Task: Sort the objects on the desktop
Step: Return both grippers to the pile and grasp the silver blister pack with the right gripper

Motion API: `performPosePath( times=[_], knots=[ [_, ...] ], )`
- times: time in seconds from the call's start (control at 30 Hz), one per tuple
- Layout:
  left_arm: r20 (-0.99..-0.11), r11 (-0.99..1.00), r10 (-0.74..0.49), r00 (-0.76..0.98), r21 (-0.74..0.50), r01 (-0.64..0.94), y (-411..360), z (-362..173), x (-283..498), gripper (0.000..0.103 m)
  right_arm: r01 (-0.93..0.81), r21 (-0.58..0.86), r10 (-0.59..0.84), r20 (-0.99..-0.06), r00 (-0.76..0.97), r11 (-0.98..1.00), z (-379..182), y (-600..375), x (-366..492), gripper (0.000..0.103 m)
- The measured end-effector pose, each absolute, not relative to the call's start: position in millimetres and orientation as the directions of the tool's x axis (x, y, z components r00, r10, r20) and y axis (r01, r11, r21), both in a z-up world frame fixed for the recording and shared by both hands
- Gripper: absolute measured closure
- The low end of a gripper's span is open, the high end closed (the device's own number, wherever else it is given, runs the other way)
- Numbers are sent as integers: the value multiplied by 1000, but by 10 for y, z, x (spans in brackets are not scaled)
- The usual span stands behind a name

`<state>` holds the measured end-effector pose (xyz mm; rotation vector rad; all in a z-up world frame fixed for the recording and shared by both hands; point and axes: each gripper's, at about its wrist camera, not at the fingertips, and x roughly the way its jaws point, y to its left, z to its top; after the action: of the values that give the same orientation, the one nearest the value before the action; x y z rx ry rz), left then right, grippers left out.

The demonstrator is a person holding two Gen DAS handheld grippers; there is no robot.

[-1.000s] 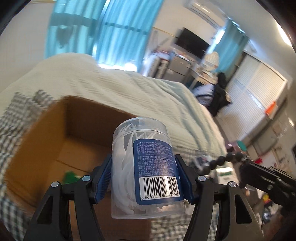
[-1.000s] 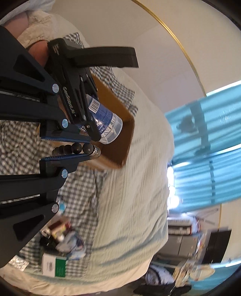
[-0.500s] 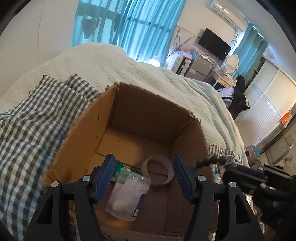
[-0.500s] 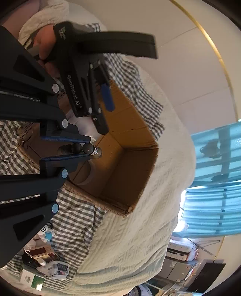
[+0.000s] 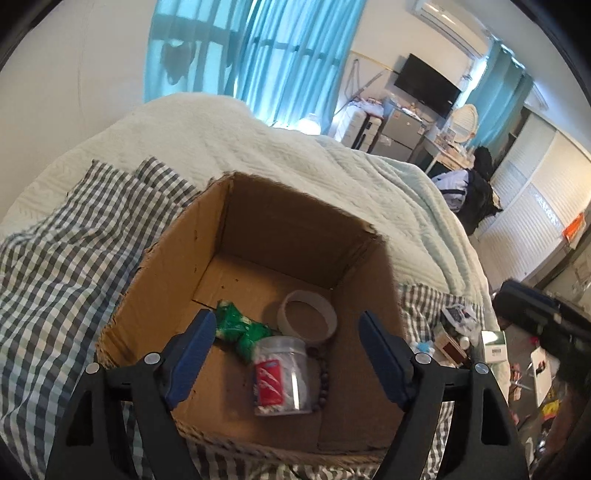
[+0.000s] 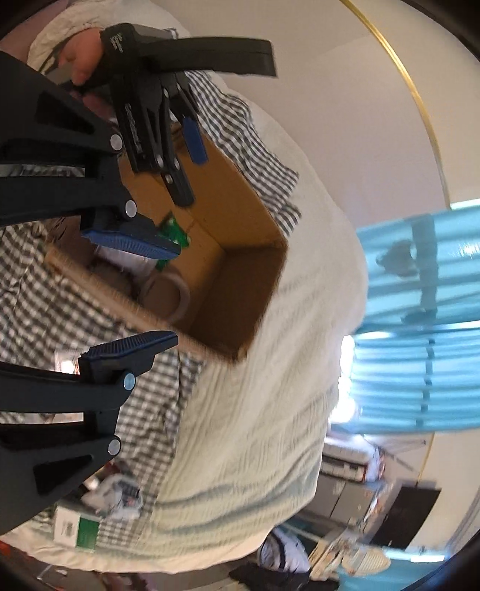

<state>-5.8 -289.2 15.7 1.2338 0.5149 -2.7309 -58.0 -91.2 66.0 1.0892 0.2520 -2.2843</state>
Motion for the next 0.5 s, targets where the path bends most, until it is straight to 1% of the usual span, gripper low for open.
performPosePath(
  times=[0.1, 0.2, 0.3, 0.43, 0.5],
  knots=[
    [-724, -950, 36, -689, -239, 202, -2701, 282, 2, 17, 540, 86, -417, -739, -529, -837, 792, -626, -533, 61],
    [-710, -960, 54, -702, -229, 158, -2429, 370, 42, 14, 500, 71, -387, -728, -566, -863, 874, -347, -447, 56],
    [-707, -968, 98, -700, -230, 97, -2100, 402, 51, 12, 458, 76, -364, -727, -582, -885, 905, -71, -414, 55],
    [-703, -978, 157, -694, -208, -10, -1552, 370, 43, 9, 377, 96, -325, -723, -609, -921, 875, 375, -376, 45],
    [-701, -977, 189, -688, -204, -60, -1308, 308, 27, 8, 348, 98, -305, -731, -611, -932, 797, 554, -391, 45]
  ],
)
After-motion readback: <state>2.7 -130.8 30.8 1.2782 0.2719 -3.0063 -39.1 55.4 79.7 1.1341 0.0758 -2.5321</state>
